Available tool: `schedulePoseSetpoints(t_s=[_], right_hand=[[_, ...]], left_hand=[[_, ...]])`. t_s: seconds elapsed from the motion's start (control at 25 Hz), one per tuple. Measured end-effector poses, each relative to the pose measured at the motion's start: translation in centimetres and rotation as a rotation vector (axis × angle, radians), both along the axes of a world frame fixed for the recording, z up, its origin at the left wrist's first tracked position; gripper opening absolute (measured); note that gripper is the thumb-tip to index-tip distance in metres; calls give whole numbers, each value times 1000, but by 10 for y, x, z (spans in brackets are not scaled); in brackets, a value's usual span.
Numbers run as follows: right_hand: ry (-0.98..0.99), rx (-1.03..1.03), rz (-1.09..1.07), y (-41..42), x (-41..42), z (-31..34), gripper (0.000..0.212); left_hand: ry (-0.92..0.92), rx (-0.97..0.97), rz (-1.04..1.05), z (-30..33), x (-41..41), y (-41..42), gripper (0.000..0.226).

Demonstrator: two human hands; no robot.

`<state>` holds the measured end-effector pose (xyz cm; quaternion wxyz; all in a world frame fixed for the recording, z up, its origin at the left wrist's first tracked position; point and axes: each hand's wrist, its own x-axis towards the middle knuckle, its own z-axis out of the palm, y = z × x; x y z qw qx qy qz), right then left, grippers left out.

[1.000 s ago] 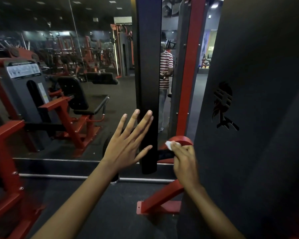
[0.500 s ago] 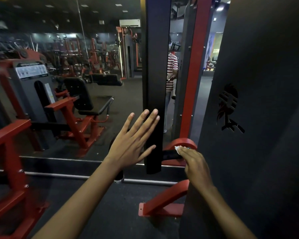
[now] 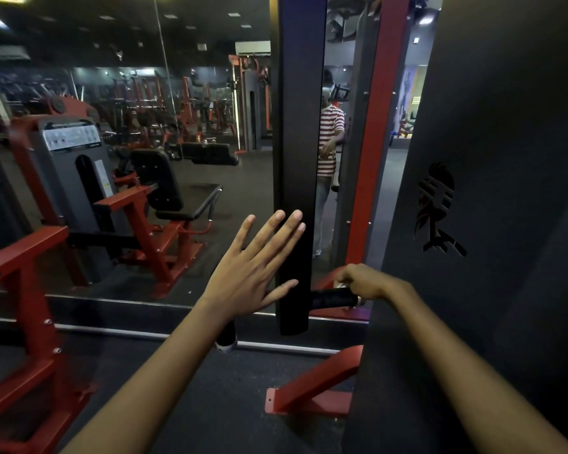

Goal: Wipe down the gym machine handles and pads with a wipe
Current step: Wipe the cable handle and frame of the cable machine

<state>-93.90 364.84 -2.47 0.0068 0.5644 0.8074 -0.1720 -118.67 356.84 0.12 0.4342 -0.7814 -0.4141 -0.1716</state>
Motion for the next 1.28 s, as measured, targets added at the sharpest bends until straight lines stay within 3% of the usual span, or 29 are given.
schedulePoseSetpoints(t_s=[0.12,0.2,0.28,0.4,0.52,0.6,0.68,0.76,0.84,0.96,1.08,1.28], right_hand=[[-32,36,27,2,-13,10,33],[74,91,93,-5,-39,15,19],[151,134,121,-14,-53,14,24],[13,182,81,-15,-31,1,32],[-145,296,-28,-16,3,-7,26],[10,475,-139,-22,9,-15,24],[353,709,-262,-39,-3,-27,35],[603,910,-216,-67,-29,-49,38],[651,937,-99,-93,-61,-80,34],[705,913,-116,-99,-75,-103,29],[548,1026,-78,-84,-50,-101,32],[614,952,-384,-67,-10,-102,29]], left_hand=[[-12,-8,-9,-1,1,0,80],[-14,-12,-11,-1,1,0,79],[-12,-14,-4,-1,0,0,79],[-3,-17,-2,0,-1,0,79],[-2,-18,-7,-1,-1,1,80],[-9,-19,-6,-1,0,1,80],[-14,-21,-7,-2,-1,2,80],[-20,-26,-13,-2,0,3,80],[-19,-33,-14,-2,-1,3,80],[-21,-38,-12,-2,-1,2,81],[-25,-50,-13,-1,0,1,81],[-1,-74,15,-1,-3,4,80]])
